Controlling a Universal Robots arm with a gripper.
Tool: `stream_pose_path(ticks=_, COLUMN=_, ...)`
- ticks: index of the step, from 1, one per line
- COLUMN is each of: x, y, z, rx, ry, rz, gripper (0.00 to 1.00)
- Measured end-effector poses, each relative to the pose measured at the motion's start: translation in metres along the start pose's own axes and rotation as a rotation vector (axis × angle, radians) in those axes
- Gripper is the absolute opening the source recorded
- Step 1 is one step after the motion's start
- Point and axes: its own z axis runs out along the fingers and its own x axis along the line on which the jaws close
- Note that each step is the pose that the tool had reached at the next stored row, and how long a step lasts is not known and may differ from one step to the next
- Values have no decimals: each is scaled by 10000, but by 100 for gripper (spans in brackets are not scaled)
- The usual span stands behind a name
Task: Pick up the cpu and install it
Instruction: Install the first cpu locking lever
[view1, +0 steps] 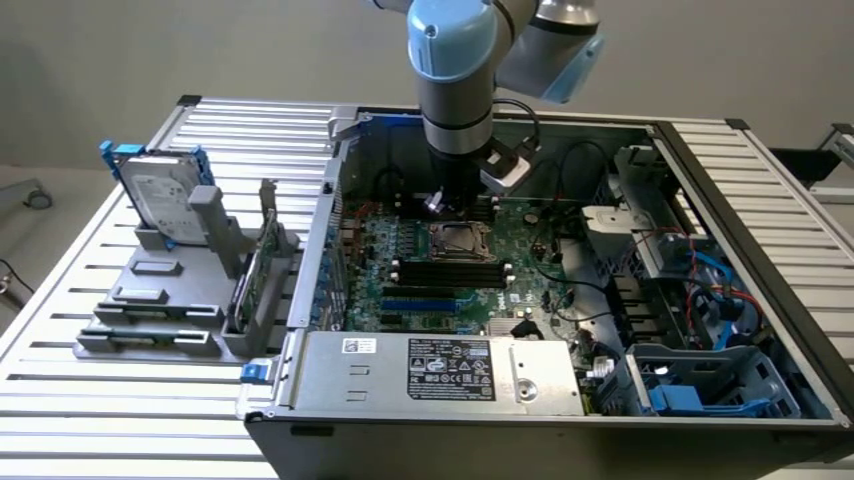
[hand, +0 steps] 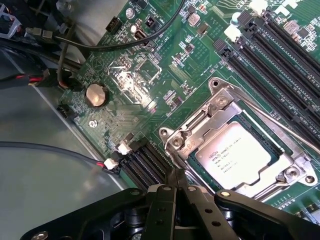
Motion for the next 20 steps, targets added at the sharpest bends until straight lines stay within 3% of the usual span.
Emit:
stream_pose_path(ticks=6, x=14, y=-10, z=-66, rx=53, ry=-42, rz=19, gripper=11)
stream_pose_path(ticks=12, x=-59, y=-2, z=-116, rx=71, ry=-63, rz=34, gripper=11)
stream_pose_path(ticks=20, x=-75, y=32, z=-288, rx=103, ry=-92, rz=134, gripper=11)
